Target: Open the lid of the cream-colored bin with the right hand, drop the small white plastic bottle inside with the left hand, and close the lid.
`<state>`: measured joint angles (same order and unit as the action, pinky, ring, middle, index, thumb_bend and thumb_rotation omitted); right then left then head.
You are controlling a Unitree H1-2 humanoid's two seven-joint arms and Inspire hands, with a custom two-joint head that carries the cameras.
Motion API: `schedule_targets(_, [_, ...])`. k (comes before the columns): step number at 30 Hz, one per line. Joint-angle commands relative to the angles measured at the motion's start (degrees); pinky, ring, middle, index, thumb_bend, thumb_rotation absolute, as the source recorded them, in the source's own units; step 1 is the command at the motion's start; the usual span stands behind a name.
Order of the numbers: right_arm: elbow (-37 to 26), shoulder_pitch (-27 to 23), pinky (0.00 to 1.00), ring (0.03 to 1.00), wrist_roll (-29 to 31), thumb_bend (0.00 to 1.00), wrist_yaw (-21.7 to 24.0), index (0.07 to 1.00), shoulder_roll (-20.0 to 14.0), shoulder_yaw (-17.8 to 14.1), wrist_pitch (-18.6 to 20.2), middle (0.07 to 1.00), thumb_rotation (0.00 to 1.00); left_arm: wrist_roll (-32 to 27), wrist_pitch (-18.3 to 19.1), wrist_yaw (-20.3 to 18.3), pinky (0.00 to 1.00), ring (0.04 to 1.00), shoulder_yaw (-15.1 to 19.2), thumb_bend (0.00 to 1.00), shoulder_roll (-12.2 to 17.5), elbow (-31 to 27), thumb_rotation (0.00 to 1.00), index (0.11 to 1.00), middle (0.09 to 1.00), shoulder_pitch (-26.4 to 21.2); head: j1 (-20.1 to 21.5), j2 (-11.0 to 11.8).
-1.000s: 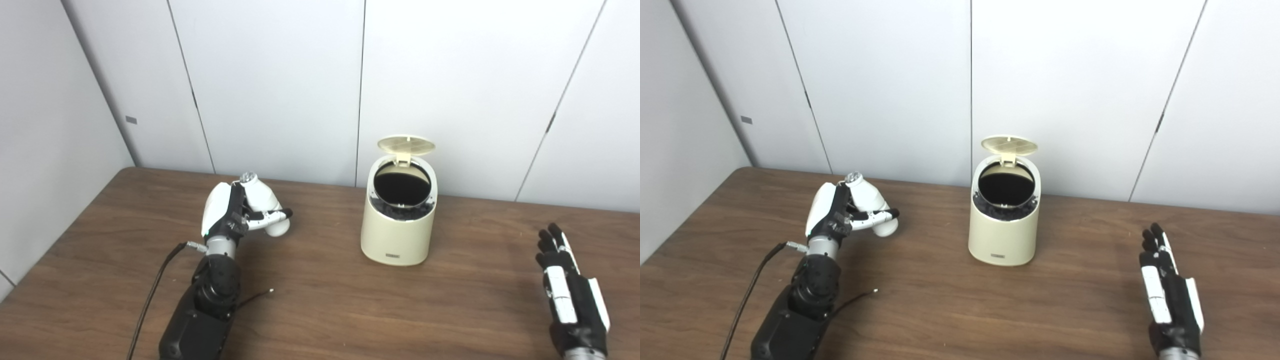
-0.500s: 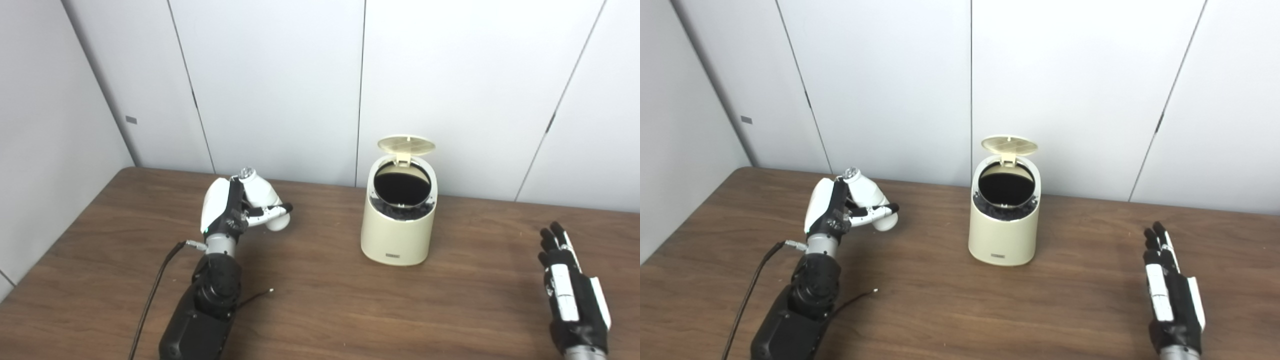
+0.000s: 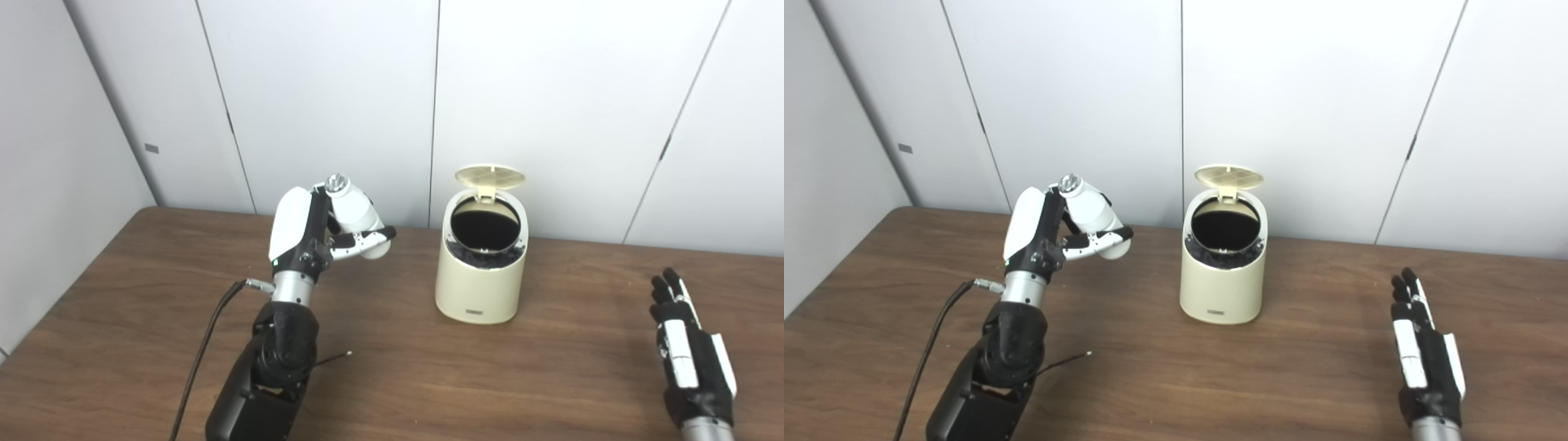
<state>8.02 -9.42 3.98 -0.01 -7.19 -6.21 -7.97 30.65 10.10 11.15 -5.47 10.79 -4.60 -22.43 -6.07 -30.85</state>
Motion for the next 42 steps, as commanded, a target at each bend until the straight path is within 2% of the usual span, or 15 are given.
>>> schedule_targets(1, [2.59,2.59,0.98,0.973,0.25,0.63,0.08,0.956,2.21,0.96,-0.30,0.952,0.88,1.01,-1.34,-0.02,0.32,0.435,-0.24,0.47,-0.31,-2.27,0.00,0.501,0.512,-3.27,0.55,-0.14])
schedule_targets(7, [1.60,2.57,0.95,0.965,-0.40,0.61,-0.44,0.942,2.94,1.20,0.05,0.945,0.86,1.87,-0.09,-1.49,0.33,0.442,-1.41,0.47,-2.69,-4.43,0.00,0.488,0.538,-3.90,1.04,-0.12])
schedule_targets(12, [1.48,2.71,0.95,0.971,-1.29,0.61,-0.73,0.944,2.87,1.23,0.28,0.948,0.89,2.92,-3.01,-0.93,0.33,0.435,-2.91,0.47,-3.88,-4.78,0.00,0.490,0.536,-4.22,1.55,-0.02])
schedule_targets(19, [0.41,2.86,0.95,0.974,-1.07,0.62,-1.16,0.947,3.17,1.15,2.11,0.947,0.87,3.62,-4.16,-1.59,0.35,0.441,-4.43,0.47,-5.94,-4.34,0.00,0.487,0.535,-6.12,1.74,-0.16])
schedule_targets(25, [0.55,2.92,0.96,0.971,-1.55,0.62,-1.43,0.940,3.37,1.17,2.08,0.940,0.86,4.42,-7.93,0.20,0.36,0.444,-5.45,0.47,-7.54,-1.41,0.00,0.486,0.534,-7.93,2.19,-0.13])
schedule_targets(28, [0.52,3.07,0.94,0.962,-3.78,0.63,-2.44,0.936,3.18,1.62,2.11,0.934,0.88,5.91,-10.18,2.60,0.35,0.441,-5.74,0.47,-8.55,0.97,0.00,0.491,0.537,-8.88,2.43,-0.16])
schedule_targets(30, [0.69,3.07,0.94,0.963,-2.94,0.63,-1.97,0.937,3.23,1.45,1.86,0.937,0.89,6.34,-11.45,3.78,0.35,0.435,-5.75,0.47,-9.27,2.77,0.00,0.496,0.529,-9.53,2.61,-0.16])
schedule_targets(35, [1.22,2.97,0.92,0.961,-3.78,0.64,-2.34,0.933,3.13,1.49,1.54,0.938,0.89,6.71,-13.24,5.99,0.37,0.426,-5.92,0.48,-10.89,6.86,0.00,0.505,0.503,-11.30,2.75,-0.02])
schedule_targets(42, [1.25,2.84,0.93,0.962,-2.21,0.61,-1.68,0.936,3.71,1.24,1.11,0.941,0.88,7.64,-17.50,9.83,0.33,0.407,-6.85,0.47,-11.31,14.96,0.00,0.521,0.499,-14.31,2.81,-0.09])
